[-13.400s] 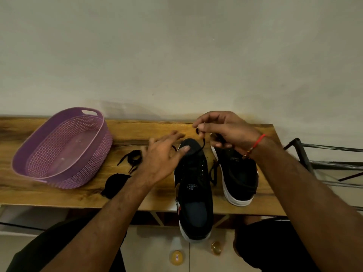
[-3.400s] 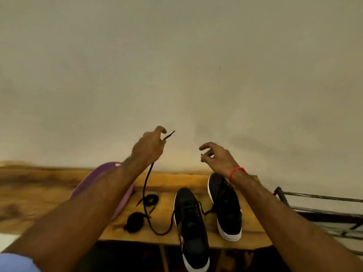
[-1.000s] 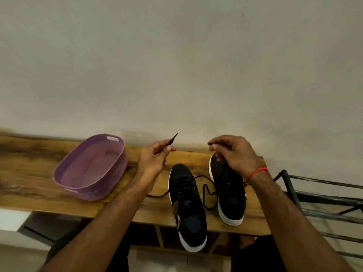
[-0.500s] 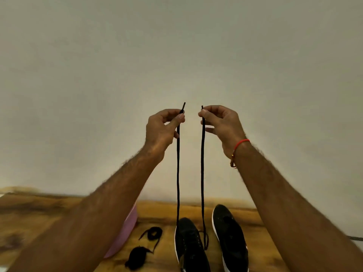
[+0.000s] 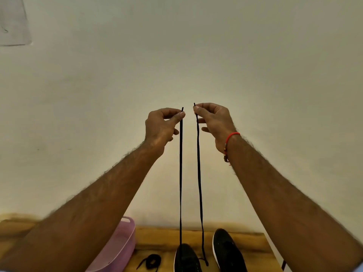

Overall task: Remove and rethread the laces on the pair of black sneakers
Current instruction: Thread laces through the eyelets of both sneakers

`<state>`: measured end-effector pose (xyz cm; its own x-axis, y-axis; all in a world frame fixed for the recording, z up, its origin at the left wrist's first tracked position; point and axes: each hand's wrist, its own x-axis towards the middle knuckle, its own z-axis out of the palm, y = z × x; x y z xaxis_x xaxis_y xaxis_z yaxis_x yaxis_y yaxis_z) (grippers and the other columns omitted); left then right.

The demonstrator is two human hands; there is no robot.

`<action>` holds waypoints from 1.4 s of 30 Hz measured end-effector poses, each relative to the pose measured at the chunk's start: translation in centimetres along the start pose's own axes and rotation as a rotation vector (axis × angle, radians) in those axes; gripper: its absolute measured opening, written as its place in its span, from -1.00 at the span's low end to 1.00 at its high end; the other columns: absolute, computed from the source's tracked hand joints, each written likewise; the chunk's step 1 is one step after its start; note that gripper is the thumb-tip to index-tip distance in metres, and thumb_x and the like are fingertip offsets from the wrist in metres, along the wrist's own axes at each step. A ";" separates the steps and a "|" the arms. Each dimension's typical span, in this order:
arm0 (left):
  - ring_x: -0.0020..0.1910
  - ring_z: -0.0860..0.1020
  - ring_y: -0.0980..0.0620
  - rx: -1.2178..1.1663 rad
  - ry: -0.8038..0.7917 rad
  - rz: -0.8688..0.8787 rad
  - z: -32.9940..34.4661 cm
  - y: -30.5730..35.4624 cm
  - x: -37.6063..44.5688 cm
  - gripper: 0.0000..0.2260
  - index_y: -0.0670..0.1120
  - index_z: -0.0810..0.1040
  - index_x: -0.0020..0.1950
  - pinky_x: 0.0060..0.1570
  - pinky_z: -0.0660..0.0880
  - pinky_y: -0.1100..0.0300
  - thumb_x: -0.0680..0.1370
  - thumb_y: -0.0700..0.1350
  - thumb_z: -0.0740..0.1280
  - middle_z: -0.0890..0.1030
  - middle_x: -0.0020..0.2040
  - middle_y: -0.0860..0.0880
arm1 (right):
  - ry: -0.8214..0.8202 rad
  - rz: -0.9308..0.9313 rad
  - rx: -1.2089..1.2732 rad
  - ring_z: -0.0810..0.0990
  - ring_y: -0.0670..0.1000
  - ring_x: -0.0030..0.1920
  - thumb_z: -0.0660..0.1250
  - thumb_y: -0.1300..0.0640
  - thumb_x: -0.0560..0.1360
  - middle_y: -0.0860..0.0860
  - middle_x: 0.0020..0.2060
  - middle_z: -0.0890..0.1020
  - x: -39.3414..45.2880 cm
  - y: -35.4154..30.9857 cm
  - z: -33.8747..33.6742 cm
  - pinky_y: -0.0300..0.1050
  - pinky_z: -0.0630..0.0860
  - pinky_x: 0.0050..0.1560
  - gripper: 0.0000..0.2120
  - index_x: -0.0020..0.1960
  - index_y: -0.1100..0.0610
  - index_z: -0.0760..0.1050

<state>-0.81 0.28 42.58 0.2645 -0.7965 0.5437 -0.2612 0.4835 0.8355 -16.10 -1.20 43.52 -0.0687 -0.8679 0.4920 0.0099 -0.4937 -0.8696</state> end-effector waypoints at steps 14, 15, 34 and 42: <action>-0.37 0.67 -0.02 0.095 -0.092 -0.052 -1.4 -3.2 0.0 -0.89 -0.07 0.55 0.14 -0.46 0.52 0.19 0.66 -0.07 0.33 0.73 -0.10 -0.01 | -0.106 0.077 0.011 0.69 0.07 -0.19 0.34 0.18 0.59 0.07 -0.11 0.72 -0.7 4.4 0.4 0.00 0.66 -0.01 -0.88 0.10 0.19 0.58; -0.36 0.68 -0.04 0.128 -0.114 -0.059 -1.3 -4.3 -0.5 -0.90 -0.08 0.54 0.14 -0.45 0.55 0.17 0.66 -0.09 0.32 0.72 -0.11 -0.05 | -0.119 0.103 -0.006 0.66 0.07 -0.24 0.35 0.20 0.59 0.09 -0.12 0.71 -1.2 5.6 0.2 0.01 0.67 -0.05 -0.88 0.11 0.20 0.57; 0.17 0.61 -0.09 0.963 -0.789 -0.422 1.1 -36.0 -17.5 -0.80 0.13 0.58 0.20 0.02 0.55 0.07 0.60 0.08 0.31 0.62 0.18 0.01 | -0.334 0.552 -0.452 0.63 -0.09 -0.18 0.34 0.26 0.58 0.01 -0.11 0.67 -14.9 35.7 -2.2 -0.30 0.60 -0.11 -0.88 0.03 0.10 0.62; 0.13 0.56 -0.01 0.939 -0.651 -0.319 1.7 -39.1 -21.5 -0.77 0.10 0.59 0.26 0.01 0.54 0.08 0.63 0.07 0.32 0.49 0.08 0.06 | -0.649 0.451 -0.695 0.49 0.00 0.30 0.39 0.09 0.56 0.01 0.30 0.52 -18.1 41.2 -2.1 -0.09 0.42 0.38 -0.53 0.44 0.08 0.43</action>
<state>2.16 -2.12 -1.96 -0.0106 -0.9988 -0.0483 -0.9197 -0.0092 0.3925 -16.58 -5.71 -1.27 0.3486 -0.9277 -0.1334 -0.6867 -0.1560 -0.7101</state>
